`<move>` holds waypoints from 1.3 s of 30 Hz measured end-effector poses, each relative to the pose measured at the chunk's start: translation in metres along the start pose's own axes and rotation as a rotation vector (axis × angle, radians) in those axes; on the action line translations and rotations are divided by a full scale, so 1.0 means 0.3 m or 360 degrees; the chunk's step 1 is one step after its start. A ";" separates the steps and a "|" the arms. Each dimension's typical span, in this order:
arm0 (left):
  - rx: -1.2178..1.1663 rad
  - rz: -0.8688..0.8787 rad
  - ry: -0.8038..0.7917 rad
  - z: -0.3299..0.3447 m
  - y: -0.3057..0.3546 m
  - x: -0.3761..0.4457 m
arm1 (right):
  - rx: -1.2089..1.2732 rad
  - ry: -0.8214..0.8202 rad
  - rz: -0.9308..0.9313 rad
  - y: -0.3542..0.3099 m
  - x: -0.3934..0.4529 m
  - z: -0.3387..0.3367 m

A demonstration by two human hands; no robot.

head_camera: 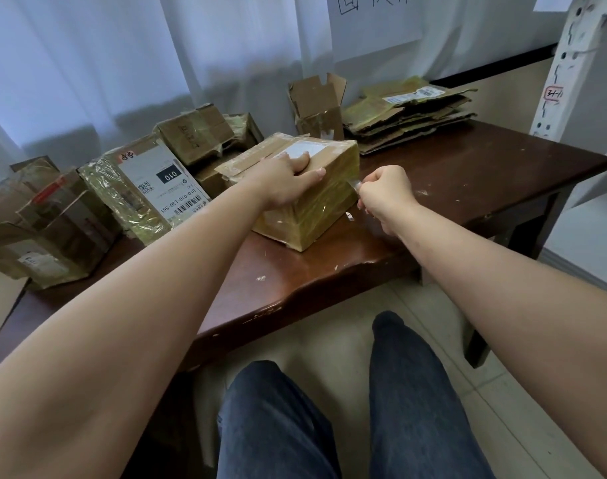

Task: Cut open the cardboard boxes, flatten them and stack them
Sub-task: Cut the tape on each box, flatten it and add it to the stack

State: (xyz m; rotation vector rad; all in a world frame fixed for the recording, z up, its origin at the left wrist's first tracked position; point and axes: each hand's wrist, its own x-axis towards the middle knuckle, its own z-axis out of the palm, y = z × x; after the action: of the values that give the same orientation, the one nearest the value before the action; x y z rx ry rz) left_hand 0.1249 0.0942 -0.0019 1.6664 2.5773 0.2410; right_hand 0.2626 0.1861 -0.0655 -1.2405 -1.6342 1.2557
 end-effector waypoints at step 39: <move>-0.0389 0.0193 -0.0480 -0.133 -0.102 0.004 | -0.0811 -0.0020 -0.0650 0.120 -0.030 -0.219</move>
State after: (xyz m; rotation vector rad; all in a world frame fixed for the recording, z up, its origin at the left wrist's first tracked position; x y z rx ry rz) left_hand 0.0913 0.0792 0.0325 1.6293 2.1401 0.2742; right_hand 0.3352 0.1976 -0.0827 -1.0957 -2.1640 0.6153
